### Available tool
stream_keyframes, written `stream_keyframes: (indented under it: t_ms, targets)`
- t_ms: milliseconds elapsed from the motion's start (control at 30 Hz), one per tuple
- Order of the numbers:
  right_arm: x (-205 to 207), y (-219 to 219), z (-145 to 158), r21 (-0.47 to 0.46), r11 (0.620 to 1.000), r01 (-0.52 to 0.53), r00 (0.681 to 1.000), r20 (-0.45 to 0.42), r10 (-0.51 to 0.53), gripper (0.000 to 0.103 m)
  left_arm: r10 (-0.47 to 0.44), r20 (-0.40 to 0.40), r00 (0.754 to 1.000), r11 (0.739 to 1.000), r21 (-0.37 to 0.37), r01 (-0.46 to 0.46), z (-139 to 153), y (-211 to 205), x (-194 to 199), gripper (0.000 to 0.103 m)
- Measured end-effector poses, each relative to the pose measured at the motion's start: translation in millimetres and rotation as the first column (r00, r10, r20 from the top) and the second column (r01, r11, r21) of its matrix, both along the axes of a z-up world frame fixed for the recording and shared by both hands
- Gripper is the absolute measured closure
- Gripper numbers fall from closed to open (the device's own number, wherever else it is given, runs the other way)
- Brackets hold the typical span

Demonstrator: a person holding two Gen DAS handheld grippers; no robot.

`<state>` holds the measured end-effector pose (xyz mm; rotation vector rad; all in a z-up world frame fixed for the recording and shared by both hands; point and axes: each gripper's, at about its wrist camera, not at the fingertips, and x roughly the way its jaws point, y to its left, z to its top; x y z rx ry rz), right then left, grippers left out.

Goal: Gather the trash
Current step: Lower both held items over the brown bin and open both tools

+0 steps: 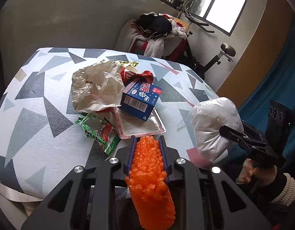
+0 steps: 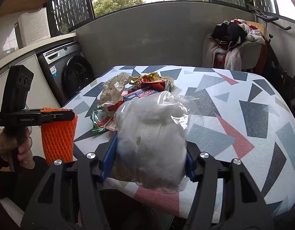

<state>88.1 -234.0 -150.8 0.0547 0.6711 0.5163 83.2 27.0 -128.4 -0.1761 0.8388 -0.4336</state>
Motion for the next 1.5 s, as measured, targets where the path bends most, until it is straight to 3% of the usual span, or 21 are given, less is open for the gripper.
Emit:
stream_keyframes:
  t_ms: [333,800,1167,1500]
  targets:
    - [-59.2,24.4,-16.4,-0.063,0.987,-0.148,0.989,-0.042,0.145,0.043,-0.024,-0.007,1.000,1.000,0.008,0.024,-13.2,-1.5,-51.9,0.080]
    - [-99.1,62.2,-66.3,-0.208,0.915,-0.346,0.929,-0.215,0.302,0.043,-0.010,-0.025,1.000,1.000,0.014,0.011,-34.5,-0.5,-89.5,0.080]
    - [-77.9,73.1,-111.0,-0.244,0.901,-0.359,0.885,-0.396,0.245,0.043,-0.006,-0.023,1.000,0.999,0.041,0.007,-53.0,-1.9,-95.7,0.080]
    - [-76.6,80.2,-121.6,-0.280,0.890,-0.360,0.879,-0.420,0.224,0.037,0.020,-0.026,0.999,0.999,0.031,-0.019,-67.8,6.3,-98.3,0.080]
